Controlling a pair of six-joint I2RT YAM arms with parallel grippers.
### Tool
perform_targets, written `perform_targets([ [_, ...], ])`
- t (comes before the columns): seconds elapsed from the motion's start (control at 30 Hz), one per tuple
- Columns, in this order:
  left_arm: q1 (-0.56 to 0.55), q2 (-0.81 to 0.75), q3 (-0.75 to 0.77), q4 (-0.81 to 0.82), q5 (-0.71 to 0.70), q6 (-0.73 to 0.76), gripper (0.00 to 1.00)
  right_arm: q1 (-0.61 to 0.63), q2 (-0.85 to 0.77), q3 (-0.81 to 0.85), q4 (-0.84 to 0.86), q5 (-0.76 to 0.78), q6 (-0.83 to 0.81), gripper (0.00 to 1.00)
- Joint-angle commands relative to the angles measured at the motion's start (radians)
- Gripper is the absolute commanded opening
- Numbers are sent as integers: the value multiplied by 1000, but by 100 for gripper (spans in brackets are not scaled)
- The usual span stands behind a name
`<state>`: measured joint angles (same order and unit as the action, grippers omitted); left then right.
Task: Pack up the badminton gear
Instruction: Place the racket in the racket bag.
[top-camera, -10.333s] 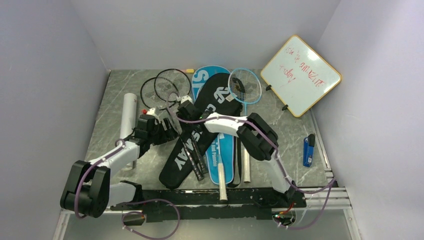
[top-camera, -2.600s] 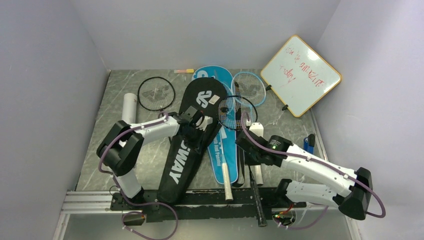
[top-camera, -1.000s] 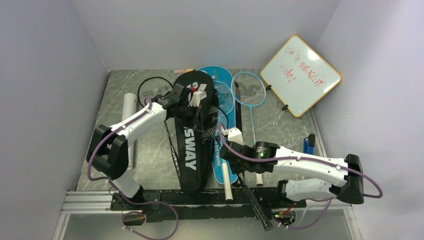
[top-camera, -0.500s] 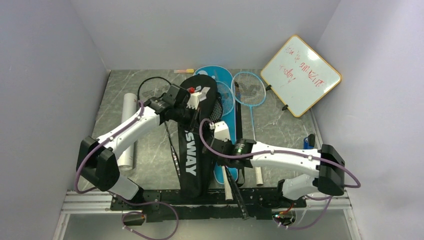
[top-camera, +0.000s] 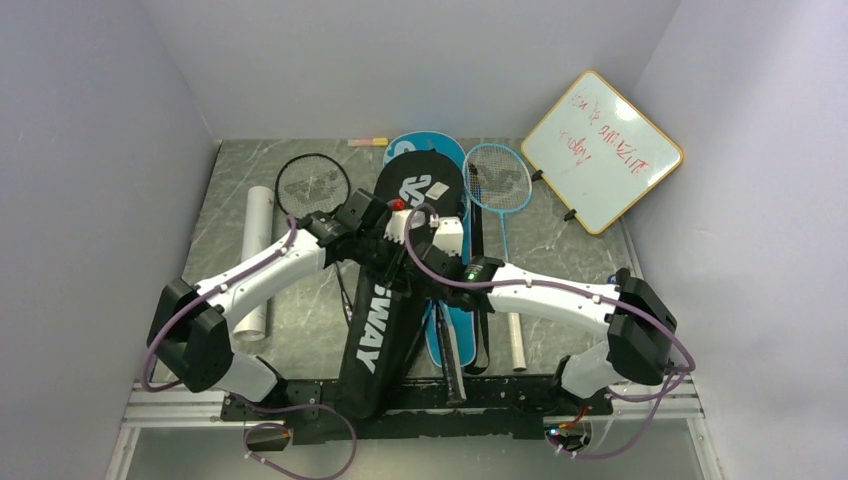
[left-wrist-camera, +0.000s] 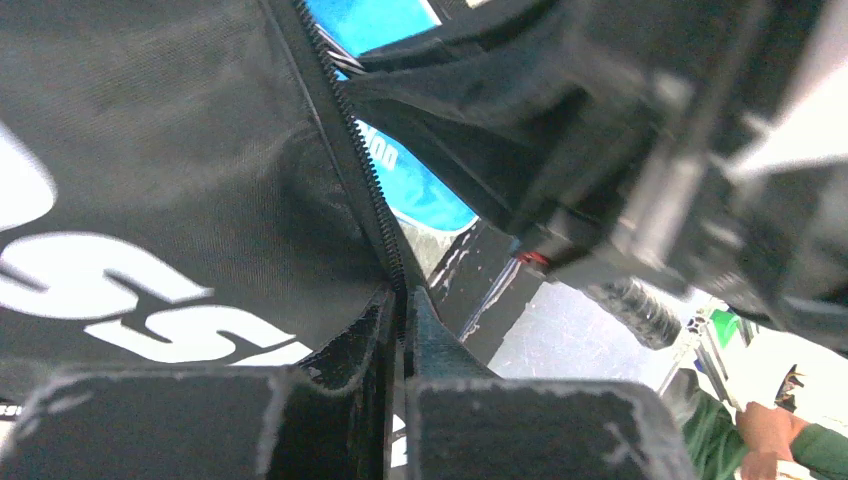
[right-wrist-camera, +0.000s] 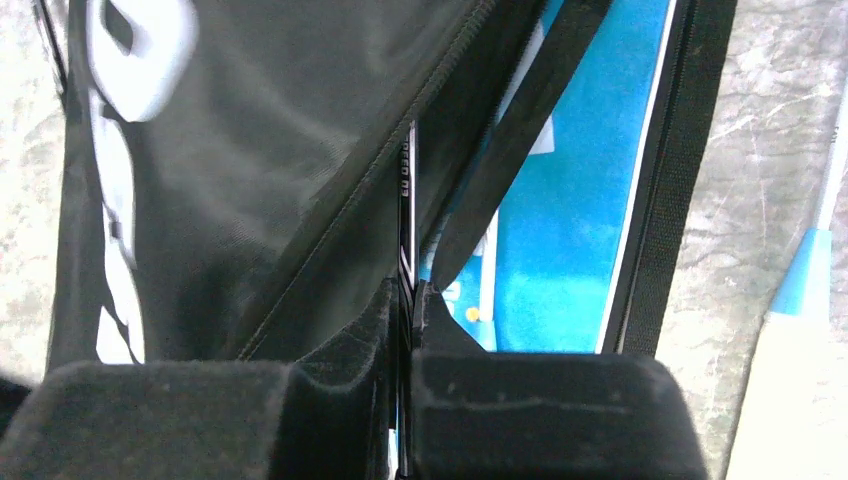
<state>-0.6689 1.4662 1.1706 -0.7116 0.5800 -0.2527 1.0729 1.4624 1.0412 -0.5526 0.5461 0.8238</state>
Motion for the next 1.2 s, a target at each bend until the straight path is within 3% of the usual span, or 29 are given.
perform_targets([
  [0.0, -32, -59, -22, 67, 99, -14, 7, -60, 1, 2, 152, 32, 66, 0],
  [0.23, -61, -88, -75, 227, 226, -111, 7, -124, -24, -35, 195, 93, 123, 0],
  [0.53, -71, -69, -29, 236, 193, -126, 7, -131, -28, -57, 305, 138, 190, 0],
  [0.9, -71, -68, 5, 366, 292, -235, 8, -166, -116, 78, 5, 236, 207, 0],
  [1.17, -66, -8, -34, 440, 315, -253, 8, -232, -132, 8, -16, 229, 218, 0],
])
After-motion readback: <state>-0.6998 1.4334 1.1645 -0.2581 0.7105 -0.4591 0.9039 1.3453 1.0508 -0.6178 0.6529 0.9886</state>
